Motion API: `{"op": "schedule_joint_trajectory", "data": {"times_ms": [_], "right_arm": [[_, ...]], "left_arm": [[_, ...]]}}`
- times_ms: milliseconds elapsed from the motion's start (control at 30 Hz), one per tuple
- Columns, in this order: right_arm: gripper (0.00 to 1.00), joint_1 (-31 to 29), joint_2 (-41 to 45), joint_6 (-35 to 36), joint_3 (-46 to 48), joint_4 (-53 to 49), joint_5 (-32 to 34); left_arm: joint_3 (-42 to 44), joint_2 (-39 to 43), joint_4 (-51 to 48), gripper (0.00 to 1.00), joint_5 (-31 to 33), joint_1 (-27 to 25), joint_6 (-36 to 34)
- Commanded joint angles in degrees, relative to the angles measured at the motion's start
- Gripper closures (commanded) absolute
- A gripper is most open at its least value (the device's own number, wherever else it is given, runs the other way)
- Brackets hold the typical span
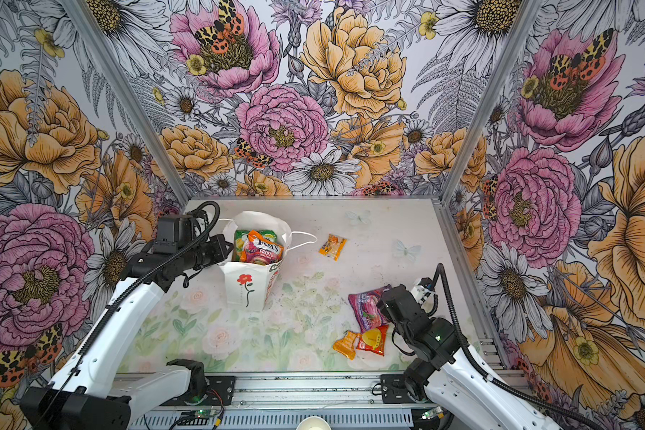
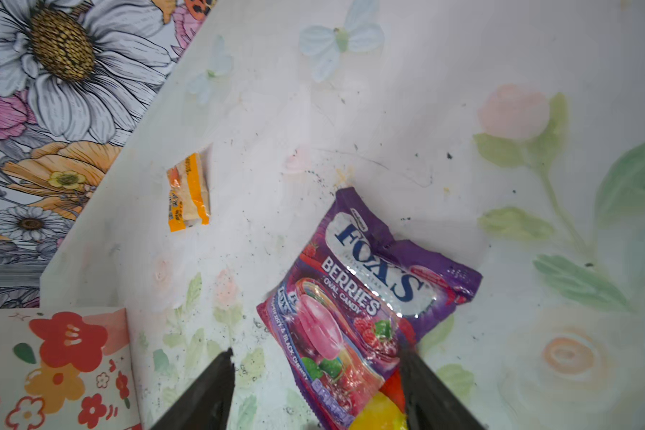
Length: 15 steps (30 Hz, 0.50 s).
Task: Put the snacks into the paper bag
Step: 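Lower the right gripper and grasp the purple FOX'S Berries bag's end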
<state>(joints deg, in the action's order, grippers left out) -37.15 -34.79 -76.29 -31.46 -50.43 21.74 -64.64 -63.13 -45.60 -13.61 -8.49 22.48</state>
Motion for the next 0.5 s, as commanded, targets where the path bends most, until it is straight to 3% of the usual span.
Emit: {"op": "schedule_joint_trajectory", "data": {"times_ms": [0,467], "right_arm": [[0.27,0.1,-1.6,-5.0,2.3,2.1,-3.3],[0.33,0.2,-7.1,-9.8,14.3,19.5,-1.7]], "left_arm": [[-0.5,0.8,5.7,1.0,-0.7,-0.3,-0.6],[-0.3,0.6,5.7,1.0,-0.4,-0.6,-0.6]]}}
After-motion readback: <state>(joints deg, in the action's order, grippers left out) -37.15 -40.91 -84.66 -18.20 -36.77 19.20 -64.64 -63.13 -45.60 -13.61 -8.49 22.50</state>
